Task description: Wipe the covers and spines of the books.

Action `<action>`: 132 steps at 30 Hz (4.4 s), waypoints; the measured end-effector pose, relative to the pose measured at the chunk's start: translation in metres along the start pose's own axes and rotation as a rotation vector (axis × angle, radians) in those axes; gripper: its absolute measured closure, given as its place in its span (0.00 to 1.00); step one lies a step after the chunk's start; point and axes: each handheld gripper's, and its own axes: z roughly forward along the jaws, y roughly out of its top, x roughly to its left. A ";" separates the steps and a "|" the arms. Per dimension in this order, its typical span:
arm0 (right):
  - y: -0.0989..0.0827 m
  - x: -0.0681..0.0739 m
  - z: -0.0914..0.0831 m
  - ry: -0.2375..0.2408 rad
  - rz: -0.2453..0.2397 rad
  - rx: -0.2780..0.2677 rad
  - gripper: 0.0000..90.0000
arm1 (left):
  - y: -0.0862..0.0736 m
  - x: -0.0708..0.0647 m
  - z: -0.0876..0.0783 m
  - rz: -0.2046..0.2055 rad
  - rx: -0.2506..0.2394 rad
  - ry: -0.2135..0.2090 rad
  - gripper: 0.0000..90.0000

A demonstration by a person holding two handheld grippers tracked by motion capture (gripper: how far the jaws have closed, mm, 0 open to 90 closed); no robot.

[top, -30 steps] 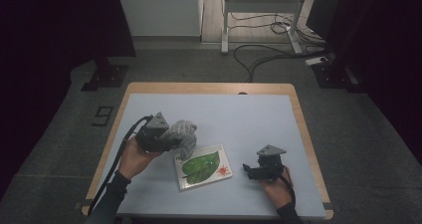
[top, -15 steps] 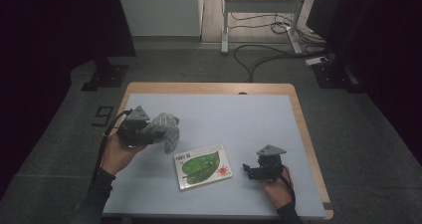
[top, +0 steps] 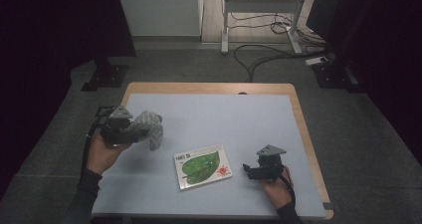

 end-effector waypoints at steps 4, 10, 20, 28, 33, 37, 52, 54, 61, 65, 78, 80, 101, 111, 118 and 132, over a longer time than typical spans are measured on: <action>0.000 0.000 0.000 0.000 0.001 0.001 0.11 | -0.008 0.005 0.006 -0.013 0.010 0.002 0.64; 0.000 0.000 0.000 0.000 0.002 0.000 0.12 | -0.018 0.010 0.025 -0.030 0.032 -0.016 0.63; 0.000 0.000 0.000 0.000 0.001 0.000 0.12 | -0.037 0.013 0.060 -0.056 0.073 -0.041 0.62; 0.000 0.000 0.000 0.001 0.001 0.000 0.12 | -0.050 0.013 0.085 -0.074 0.101 -0.082 0.61; 0.000 0.000 0.000 0.001 0.001 0.000 0.12 | -0.056 0.011 0.098 -0.086 0.123 -0.106 0.58; 0.000 0.000 0.000 0.001 0.000 -0.001 0.12 | -0.057 0.012 0.100 -0.104 0.109 -0.115 0.55; 0.000 0.000 0.000 0.000 -0.001 0.000 0.12 | -0.046 0.009 0.051 -0.067 0.034 -0.083 0.04; 0.000 0.000 0.000 0.000 -0.001 0.000 0.12 | -0.047 0.005 0.045 -0.045 0.023 -0.089 0.01; 0.000 0.000 0.000 0.000 -0.002 0.000 0.12 | -0.055 -0.028 0.034 0.071 0.011 -0.128 0.00; 0.000 0.000 0.000 0.000 -0.002 0.000 0.12 | -0.063 -0.047 0.035 0.097 0.001 -0.172 0.00; 0.000 0.000 0.000 -0.001 -0.004 -0.001 0.12 | -0.085 -0.093 0.063 0.132 -0.020 -0.289 0.00; 0.000 0.000 0.000 -0.001 -0.004 -0.001 0.12 | -0.087 -0.097 0.069 0.142 -0.005 -0.274 0.00; 0.000 0.001 0.000 -0.002 -0.007 -0.002 0.12 | -0.087 -0.121 0.100 0.198 0.026 -0.278 0.02; 0.000 0.000 0.000 0.001 -0.004 0.001 0.12 | -0.080 -0.128 0.109 0.208 0.016 -0.300 0.00; 0.000 0.000 -0.001 0.008 -0.005 0.000 0.14 | -0.081 -0.127 0.110 0.197 0.019 -0.302 0.00; 0.023 0.008 -0.005 0.070 -0.100 0.035 0.00 | -0.081 -0.127 0.110 0.197 0.017 -0.301 0.00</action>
